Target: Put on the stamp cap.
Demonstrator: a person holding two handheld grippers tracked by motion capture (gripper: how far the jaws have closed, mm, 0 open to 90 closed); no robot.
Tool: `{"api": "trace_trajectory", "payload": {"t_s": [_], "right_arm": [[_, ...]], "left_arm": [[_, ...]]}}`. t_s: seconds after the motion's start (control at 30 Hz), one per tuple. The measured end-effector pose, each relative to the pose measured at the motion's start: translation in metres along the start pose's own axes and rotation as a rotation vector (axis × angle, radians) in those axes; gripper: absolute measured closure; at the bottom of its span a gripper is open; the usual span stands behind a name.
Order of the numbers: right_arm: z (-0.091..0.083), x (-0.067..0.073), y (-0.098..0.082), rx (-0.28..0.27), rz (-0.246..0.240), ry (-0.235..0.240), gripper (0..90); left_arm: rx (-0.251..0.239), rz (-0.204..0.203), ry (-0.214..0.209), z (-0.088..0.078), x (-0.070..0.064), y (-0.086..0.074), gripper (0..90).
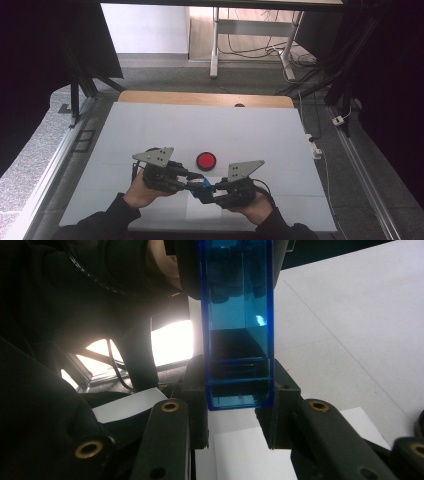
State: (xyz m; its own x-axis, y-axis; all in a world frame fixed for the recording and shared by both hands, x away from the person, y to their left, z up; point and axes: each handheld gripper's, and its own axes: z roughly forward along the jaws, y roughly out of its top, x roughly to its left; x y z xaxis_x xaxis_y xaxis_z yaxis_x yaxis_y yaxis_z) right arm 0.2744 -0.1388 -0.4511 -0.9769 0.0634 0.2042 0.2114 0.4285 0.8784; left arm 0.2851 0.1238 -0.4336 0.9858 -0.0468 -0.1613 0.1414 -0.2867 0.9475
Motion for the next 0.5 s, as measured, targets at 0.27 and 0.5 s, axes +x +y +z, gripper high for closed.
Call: {"api": "trace_trajectory", "payload": {"t_s": [0.27, 0.5], "right_arm": [[-0.0016, 0.0028, 0.0022, 0.002, -0.012, -0.053, 62.5], [-0.0039, 0.0024, 0.0016, 0.005, 0.000, -0.085, 54.3]], "left_arm": [[0.022, 0.014, 0.035, -0.0010, -0.0020, 0.0042, 70.2], [0.017, 0.012, 0.062, -0.0053, -0.0028, 0.0068, 70.2]]}}
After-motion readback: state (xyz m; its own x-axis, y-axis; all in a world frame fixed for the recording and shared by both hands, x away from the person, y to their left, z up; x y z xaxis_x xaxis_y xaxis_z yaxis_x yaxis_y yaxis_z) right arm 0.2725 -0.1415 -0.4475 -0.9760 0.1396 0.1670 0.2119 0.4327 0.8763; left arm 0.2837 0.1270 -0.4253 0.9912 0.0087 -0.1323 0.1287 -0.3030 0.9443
